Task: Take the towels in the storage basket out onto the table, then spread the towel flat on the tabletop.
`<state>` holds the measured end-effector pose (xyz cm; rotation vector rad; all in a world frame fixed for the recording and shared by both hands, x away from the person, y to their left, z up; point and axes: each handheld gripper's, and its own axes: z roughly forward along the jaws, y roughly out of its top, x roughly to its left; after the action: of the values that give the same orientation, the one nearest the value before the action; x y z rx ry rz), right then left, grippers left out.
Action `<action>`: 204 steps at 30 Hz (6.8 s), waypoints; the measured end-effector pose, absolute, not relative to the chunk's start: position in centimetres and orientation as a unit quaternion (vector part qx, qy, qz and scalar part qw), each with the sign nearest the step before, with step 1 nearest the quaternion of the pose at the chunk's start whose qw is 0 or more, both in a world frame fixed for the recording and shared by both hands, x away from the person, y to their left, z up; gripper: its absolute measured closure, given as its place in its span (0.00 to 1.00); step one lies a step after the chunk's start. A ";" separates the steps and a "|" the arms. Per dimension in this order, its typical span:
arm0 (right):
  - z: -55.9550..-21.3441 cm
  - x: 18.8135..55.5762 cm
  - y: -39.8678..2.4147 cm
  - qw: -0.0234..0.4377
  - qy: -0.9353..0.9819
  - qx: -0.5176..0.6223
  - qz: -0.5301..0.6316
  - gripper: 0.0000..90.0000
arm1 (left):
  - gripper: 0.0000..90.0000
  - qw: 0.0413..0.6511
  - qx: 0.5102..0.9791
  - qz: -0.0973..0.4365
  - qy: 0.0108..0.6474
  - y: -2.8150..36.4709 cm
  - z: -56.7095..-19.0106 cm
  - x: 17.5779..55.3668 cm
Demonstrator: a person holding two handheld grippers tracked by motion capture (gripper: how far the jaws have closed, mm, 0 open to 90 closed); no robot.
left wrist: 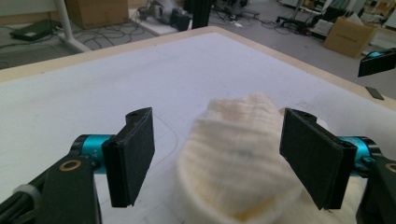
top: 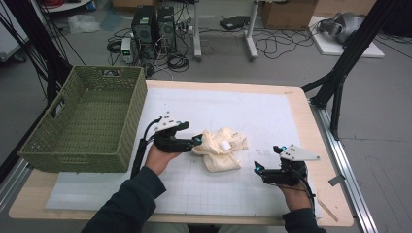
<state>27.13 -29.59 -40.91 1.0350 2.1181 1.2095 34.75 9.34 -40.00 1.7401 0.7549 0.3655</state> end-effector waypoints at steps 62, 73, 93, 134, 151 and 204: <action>-43.7 29.2 -23.1 0.134 0.842 0.321 0.412 0.62 | 0.30 0.555 0.744 0.165 0.333 14.3 -42.6 32.4; -42.8 27.4 -23.3 0.175 0.871 0.280 0.364 0.95 | 0.43 0.548 0.758 0.161 0.316 14.0 -42.6 32.2; -41.8 26.4 -26.7 0.217 0.847 0.323 0.362 0.81 | 0.37 0.555 0.794 0.110 0.222 4.8 -40.0 33.8; -42.1 25.9 -24.7 0.124 0.864 0.251 0.420 0.80 | 0.95 0.484 0.788 0.147 0.351 14.1 -43.3 33.1; -43.8 34.0 -23.2 0.203 0.803 0.414 0.378 0.48 | 0.95 0.493 0.793 0.137 0.332 15.3 -43.2 31.6; -42.2 33.1 -24.1 0.141 0.844 0.319 0.407 0.96 | 0.61 0.521 0.759 0.179 0.346 15.9 -42.9 31.3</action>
<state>33.07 -24.10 -42.18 0.9214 2.4377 1.1746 31.32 15.89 -42.86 1.8191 0.8296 0.4279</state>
